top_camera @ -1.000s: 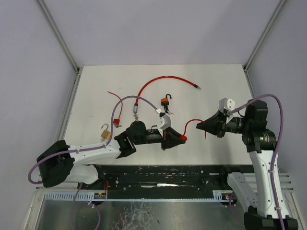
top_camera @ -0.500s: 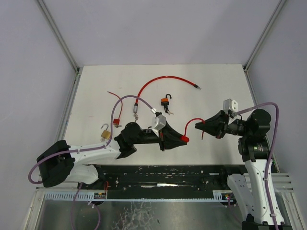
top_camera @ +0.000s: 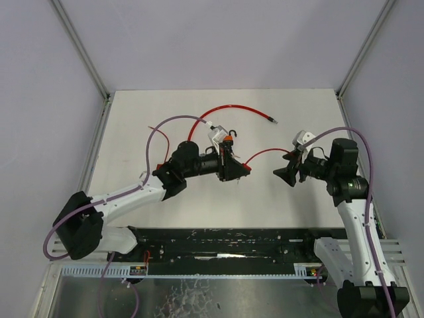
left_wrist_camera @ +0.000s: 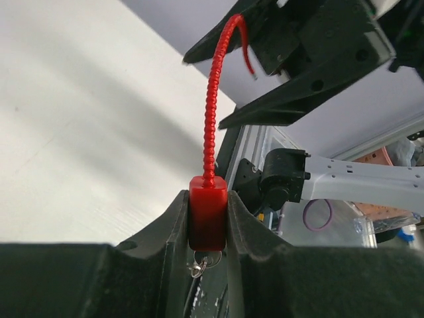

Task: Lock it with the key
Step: Adjust the lock.

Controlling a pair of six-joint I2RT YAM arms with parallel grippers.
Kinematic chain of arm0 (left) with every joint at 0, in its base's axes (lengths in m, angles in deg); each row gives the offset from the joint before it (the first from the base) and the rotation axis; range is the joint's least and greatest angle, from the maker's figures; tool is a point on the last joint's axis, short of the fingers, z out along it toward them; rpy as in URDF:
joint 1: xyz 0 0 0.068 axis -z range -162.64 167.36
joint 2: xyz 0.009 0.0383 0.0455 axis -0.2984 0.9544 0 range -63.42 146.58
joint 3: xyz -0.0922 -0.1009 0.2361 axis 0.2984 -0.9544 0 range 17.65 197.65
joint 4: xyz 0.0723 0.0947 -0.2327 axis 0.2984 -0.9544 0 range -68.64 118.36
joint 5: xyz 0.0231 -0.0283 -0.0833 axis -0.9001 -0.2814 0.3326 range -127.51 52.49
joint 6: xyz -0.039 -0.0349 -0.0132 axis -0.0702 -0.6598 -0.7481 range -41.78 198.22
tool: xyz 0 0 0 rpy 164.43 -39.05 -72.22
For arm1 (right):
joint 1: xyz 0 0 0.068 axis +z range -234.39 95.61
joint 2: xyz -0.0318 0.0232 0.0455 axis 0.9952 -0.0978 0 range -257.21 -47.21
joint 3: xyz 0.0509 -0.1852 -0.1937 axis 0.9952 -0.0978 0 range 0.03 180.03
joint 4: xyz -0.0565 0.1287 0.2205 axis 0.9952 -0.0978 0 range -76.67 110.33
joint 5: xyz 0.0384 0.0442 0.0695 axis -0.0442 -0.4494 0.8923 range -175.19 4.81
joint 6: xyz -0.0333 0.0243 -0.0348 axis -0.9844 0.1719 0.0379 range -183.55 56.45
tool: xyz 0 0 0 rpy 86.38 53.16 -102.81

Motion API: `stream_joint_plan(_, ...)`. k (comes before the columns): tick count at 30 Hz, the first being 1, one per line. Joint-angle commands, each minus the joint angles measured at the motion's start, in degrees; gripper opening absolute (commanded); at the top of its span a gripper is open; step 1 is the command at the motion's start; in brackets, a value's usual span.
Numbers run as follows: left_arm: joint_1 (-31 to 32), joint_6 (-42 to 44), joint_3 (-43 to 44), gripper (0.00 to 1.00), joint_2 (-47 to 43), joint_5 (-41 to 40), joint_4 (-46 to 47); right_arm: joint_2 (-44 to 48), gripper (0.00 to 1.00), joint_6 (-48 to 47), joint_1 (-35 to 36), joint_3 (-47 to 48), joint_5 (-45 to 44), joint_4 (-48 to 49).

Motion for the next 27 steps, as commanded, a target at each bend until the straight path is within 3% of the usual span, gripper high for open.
stream_joint_plan(1, -2.45, -3.26, 4.57, 0.00, 0.70, 1.93, -9.80, 1.44, 0.72, -12.14, 0.21, 8.02, -6.43, -8.11)
stream_joint_plan(5, -3.05, -1.78, 10.00, 0.00, 3.04, 4.68, -18.67, 5.52, 0.85, -26.60, 0.21, 10.93, -1.88, -14.25)
stream_joint_plan(10, -3.04, -1.62, 14.85, 0.00, 6.80, 8.01, -25.26, 7.65, 1.00, -52.01, 0.20, 11.88, 7.91, -24.58)
stream_joint_plan(14, -3.01, -1.07, 15.85, 0.00, 8.34, 9.16, -27.03, 6.05, 1.00, -52.92, 0.20, 13.90, 4.39, -24.52)
stream_joint_plan(19, -3.06, 0.40, 15.56, 0.00, 7.29, 8.07, -28.79, 5.29, 1.00, -45.62, 0.21, 17.58, -5.66, -23.24)
stream_joint_plan(23, -2.79, -1.07, 16.03, 0.00, 8.21, 9.46, -27.56, 4.65, 0.99, -53.38, 0.21, 14.31, 5.39, -27.83)
stream_joint_plan(27, -1.63, -2.36, 17.12, 0.00, 9.96, 10.58, -26.56, 1.55, 0.96, -56.23, 0.41, 10.43, 12.40, -25.93)
